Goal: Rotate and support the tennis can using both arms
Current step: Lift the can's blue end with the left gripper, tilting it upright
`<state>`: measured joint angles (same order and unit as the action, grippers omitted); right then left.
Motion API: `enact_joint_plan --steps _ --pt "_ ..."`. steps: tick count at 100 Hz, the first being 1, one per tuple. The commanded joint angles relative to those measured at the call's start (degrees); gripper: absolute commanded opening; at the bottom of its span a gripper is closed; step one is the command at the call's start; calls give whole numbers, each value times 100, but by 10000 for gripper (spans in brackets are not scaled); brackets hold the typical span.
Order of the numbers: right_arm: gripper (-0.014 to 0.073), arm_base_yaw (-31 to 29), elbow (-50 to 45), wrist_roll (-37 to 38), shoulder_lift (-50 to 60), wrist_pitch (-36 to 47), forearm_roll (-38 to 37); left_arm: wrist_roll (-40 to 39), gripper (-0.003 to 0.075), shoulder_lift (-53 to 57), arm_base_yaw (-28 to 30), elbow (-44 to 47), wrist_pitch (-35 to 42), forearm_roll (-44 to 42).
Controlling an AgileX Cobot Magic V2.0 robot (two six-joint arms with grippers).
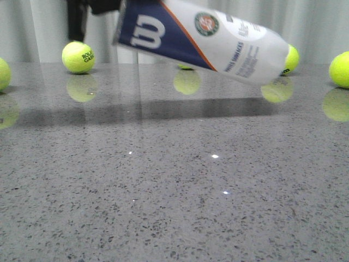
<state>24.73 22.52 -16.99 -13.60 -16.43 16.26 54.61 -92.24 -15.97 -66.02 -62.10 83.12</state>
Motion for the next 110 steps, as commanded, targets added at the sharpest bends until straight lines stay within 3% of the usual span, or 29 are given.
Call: enact_joint_plan --steps 1,15,28,49,74,88,110 --pt "-61 -19 138 -15 -55 455 59 -215 -19 747 -41 -185 343 -212" --pt "-61 -19 138 -15 -55 455 59 -803 -19 1507 -41 -195 1160 -1520" --pt "-61 -19 138 -15 -55 455 59 -1825 -19 1962 -41 -409 1249 -3063" --pt "-61 -19 138 -15 -55 455 59 -3363 -19 2084 -215 -1203 637 -5359" --pt "-61 -19 138 -15 -55 455 59 -4465 -19 1899 -1163 -1991 -116 -7514" --pt "-61 -19 138 -15 -55 455 59 -4592 -19 1535 -1716 -2346 -629 -8247" --pt "-61 -19 138 -15 -55 455 59 -4592 -19 853 -2006 -2803 -1107 -8312"
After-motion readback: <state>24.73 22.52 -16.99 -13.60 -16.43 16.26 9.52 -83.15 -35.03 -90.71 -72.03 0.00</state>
